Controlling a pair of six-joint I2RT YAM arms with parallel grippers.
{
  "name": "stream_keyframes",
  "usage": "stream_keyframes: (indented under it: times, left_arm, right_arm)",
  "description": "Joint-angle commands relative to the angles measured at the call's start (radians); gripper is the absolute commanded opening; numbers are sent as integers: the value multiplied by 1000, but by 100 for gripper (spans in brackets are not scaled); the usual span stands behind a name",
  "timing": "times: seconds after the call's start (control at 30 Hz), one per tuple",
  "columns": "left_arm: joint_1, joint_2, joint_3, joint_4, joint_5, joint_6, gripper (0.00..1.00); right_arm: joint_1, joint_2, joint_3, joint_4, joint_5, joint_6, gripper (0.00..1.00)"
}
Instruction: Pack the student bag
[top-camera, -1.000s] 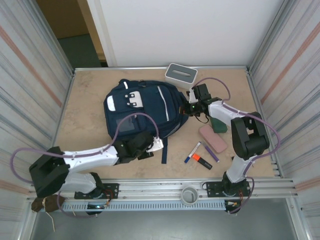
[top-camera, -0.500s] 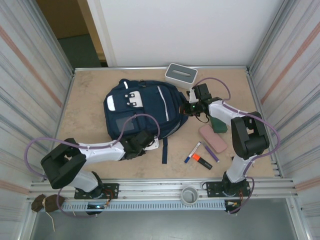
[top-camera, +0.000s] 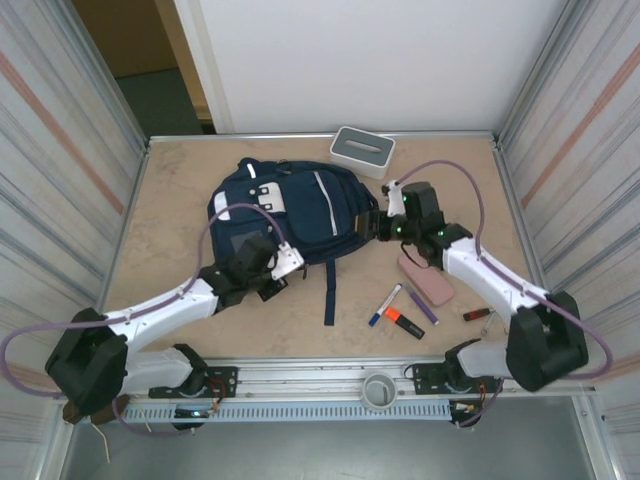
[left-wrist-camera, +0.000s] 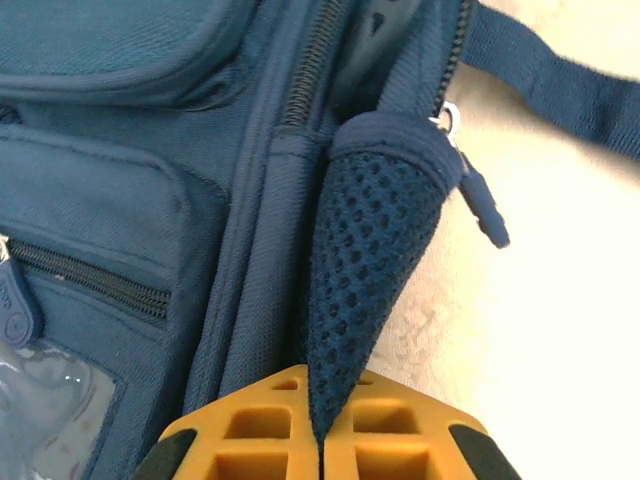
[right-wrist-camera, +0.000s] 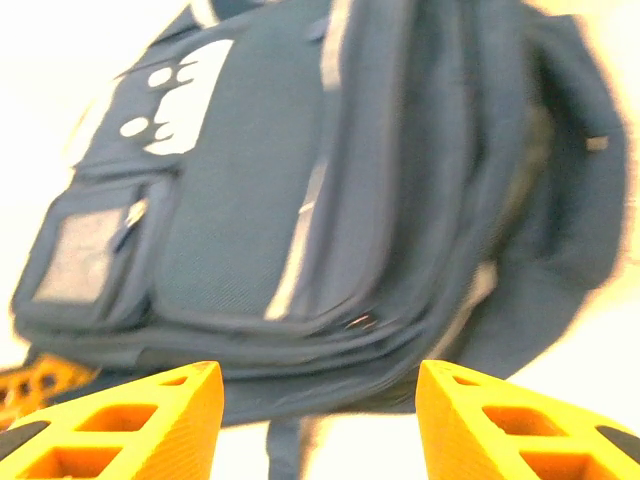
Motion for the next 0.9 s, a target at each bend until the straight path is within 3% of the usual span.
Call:
stream_keyframes:
  times: [0.0, 0.17, 0.37, 0.6, 0.87]
  left_arm:
    - [46, -48, 69, 49, 165, -129, 0]
    - [85, -50, 100, 37, 213, -160, 0]
    - [97, -81, 91, 59, 233, -185, 0]
    - [99, -84, 83, 64, 225, -196, 0]
    - [100, -78, 81, 63, 218, -198, 0]
  right_arm:
    - [141, -69, -88, 121, 96, -93, 53]
    - [314, -94, -221, 327, 171, -147, 54]
    - [494, 41, -288, 539, 363, -234, 52]
    - [566, 258, -279, 793, 495, -293, 52]
    - [578, 352, -254, 896, 597, -344, 46]
